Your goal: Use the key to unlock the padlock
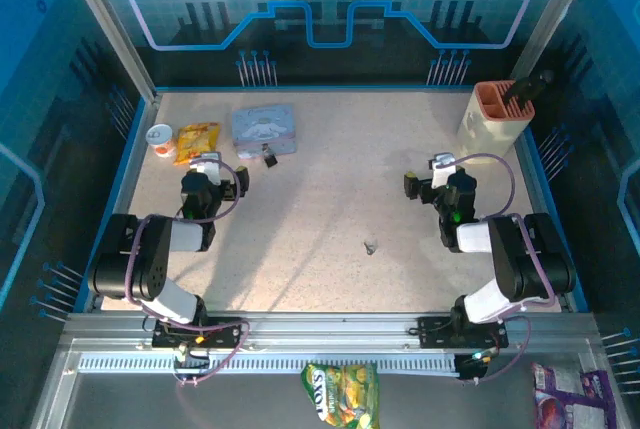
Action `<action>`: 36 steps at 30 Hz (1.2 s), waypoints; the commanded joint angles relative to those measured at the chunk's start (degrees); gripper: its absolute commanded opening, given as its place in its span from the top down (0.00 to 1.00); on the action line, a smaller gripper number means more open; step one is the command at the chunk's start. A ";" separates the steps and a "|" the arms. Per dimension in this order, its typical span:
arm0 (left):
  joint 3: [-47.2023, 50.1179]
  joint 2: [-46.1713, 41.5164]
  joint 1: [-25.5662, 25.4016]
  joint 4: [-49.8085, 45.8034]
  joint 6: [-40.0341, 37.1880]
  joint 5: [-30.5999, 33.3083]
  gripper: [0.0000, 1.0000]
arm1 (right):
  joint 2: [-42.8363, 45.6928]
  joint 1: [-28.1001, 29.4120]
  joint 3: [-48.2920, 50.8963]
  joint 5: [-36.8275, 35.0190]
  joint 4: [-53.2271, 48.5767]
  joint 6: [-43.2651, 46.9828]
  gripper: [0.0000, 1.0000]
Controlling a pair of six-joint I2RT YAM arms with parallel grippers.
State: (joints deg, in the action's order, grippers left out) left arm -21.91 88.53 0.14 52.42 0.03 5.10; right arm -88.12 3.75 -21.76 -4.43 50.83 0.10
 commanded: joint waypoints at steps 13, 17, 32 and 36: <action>0.02 0.50 -0.34 0.75 0.06 -0.31 0.01 | -0.23 0.34 -1.00 -0.01 0.47 0.86 0.00; 0.01 0.52 -0.32 0.75 0.06 -0.34 0.01 | -0.21 0.30 -1.01 0.07 0.50 0.79 0.00; 4.86 0.86 -4.34 10.67 -4.57 2.17 0.01 | 1.19 2.42 2.89 0.54 6.57 4.02 0.00; 7.32 -1.07 -5.34 13.98 -5.13 4.31 0.01 | 5.71 3.44 3.79 0.68 4.23 5.38 0.00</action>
State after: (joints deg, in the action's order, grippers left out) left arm -16.32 88.68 -4.62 60.34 -3.16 7.14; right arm -86.08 6.07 -18.81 -4.01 53.43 3.07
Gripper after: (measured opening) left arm 0.992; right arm 0.997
